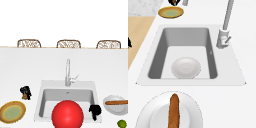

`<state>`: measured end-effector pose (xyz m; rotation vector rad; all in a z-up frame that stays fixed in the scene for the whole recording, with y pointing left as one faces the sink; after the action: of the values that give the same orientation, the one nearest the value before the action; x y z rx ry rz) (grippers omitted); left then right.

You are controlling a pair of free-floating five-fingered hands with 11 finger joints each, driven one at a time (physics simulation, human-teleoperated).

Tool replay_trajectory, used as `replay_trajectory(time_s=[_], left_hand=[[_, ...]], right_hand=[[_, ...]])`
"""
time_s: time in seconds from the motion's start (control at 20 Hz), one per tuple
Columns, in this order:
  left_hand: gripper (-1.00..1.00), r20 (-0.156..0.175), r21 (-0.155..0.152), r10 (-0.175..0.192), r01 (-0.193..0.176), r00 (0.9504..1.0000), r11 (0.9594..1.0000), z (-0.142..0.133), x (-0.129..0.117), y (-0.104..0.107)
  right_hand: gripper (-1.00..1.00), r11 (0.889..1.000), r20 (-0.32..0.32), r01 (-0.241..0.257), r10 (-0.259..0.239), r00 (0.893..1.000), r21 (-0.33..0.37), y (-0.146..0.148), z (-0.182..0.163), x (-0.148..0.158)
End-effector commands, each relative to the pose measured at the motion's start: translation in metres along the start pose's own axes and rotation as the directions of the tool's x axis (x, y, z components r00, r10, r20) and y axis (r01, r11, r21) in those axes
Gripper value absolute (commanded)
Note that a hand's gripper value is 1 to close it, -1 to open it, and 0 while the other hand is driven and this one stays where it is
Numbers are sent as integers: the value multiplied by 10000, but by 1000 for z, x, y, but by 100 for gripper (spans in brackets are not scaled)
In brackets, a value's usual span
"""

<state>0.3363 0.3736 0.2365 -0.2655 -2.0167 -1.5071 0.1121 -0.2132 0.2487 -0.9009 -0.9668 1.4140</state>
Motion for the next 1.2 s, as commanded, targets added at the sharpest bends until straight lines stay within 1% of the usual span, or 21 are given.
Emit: replay_trajectory(time_s=[0.0,0.25,0.3,0.4,0.45,0.5,0.6,0.7,0.75,0.85,1.0,1.05,1.1,1.15], left_hand=[[100,146,-219,-352,355,9993,9991,28,5,2],[100,307,-150,-413,418,9987,9990,67,0,-5],[100,420,-143,-439,445,9982,9989,72,-4,-6],[100,498,-176,-411,420,9979,9990,82,-13,-11],[100,587,-53,-383,386,9975,9992,87,-19,-16],[100,658,2,-420,421,9969,9991,92,-23,-19],[100,732,211,-417,403,9964,9990,105,-32,-25],[100,695,214,-295,281,9971,9994,118,-43,-34],[100,651,162,-228,218,9976,9996,125,-49,-39],[100,467,104,-106,102,9989,9999,142,-61,-49],[100,409,-127,-44,49,9992,9999,162,-77,-63],[100,434,-98,-17,21,9991,9999,169,-83,-68],[100,381,-6,1,-1,9993,10000,176,-90,-72],[100,484,99,2,-6,9988,10000,179,-99,-73]], right_hand=[[0,10000,0,0,0,10000,0,0,0,0],[0,10000,0,0,0,10000,0,0,0,0],[0,10000,0,0,0,10000,0,0,0,0],[0,10000,0,0,0,10000,0,0,0,0],[0,10000,0,0,0,10000,0,0,0,0],[0,10000,0,0,0,10000,0,0,0,0],[0,10000,0,0,0,10000,0,0,0,0],[0,10000,0,0,0,10000,0,0,0,0],[0,10000,0,0,0,10000,0,0,0,0],[0,10000,0,0,0,10000,0,0,0,0],[0,10000,0,0,0,10000,0,0,0,0],[0,10000,0,0,0,10000,0,0,0,0],[0,10000,0,0,0,10000,0,0,0,0],[0,10000,0,0,0,10000,0,0,0,0]])
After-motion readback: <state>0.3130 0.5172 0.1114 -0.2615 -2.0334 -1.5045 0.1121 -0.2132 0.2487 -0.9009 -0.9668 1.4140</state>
